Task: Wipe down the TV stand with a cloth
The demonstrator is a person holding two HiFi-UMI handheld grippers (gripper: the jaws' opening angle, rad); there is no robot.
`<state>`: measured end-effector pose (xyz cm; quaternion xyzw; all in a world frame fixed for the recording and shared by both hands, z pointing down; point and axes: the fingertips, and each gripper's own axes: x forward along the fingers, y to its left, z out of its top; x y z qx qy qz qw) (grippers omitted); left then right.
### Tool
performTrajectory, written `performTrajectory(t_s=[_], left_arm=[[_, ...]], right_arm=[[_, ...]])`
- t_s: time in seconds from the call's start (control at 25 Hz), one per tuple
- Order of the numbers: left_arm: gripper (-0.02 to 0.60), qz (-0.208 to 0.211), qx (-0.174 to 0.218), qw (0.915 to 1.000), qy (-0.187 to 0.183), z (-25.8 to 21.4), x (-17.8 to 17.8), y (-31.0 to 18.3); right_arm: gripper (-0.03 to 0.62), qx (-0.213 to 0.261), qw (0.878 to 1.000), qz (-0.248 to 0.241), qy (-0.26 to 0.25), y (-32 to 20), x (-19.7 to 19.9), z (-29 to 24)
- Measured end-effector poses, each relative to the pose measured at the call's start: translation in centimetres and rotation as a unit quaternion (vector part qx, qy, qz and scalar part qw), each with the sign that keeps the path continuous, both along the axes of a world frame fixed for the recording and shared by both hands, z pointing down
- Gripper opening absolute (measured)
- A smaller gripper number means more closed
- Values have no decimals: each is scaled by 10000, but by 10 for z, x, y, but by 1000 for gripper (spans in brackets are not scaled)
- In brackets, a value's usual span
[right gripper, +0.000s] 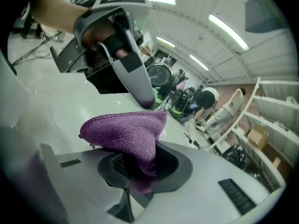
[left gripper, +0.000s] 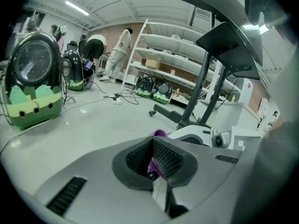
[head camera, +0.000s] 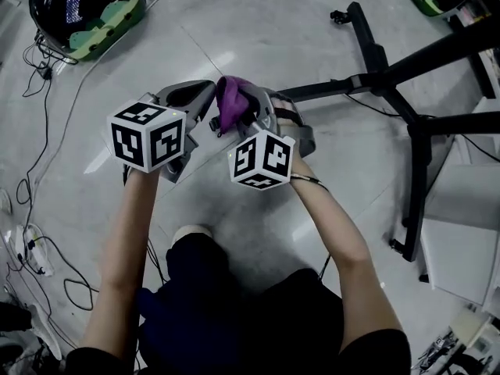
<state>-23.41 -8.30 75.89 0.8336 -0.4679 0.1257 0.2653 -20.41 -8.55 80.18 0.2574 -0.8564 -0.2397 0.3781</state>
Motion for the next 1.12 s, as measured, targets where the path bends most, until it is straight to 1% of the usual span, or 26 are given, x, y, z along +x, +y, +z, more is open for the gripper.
performTrajectory(t_s=[0.08, 0.12, 0.28, 0.44, 0.6, 0.84, 1.0, 1.12], left_arm=[[6, -24, -65, 10000, 24, 8, 2, 4], [6, -44, -81, 10000, 21, 10, 2, 5], [6, -74, -153, 9998, 68, 17, 4, 10], [6, -20, -208, 9997, 93, 21, 14, 15], [6, 160, -244, 9995, 115, 23, 32, 17], [6, 520, -224, 9984, 50, 23, 65, 19], [6, 619, -284, 9975, 162, 24, 84, 19], [6, 736, -300, 9968, 112, 25, 99, 18]], right_arm=[[75, 344, 9986, -202, 353, 2, -1, 5], [75, 416, 9979, -258, 417, 3, 0, 6], [75, 470, 9975, -237, 469, -1, 12, 7], [75, 563, 9964, -103, 621, -12, 35, 8], [74, 681, 9946, 133, 771, -26, 65, 8], [74, 732, 9911, 574, 957, -49, 115, 8], [74, 737, 9874, 899, 1078, -63, 149, 9], [75, 731, 9846, 1091, 1152, -71, 172, 11]])
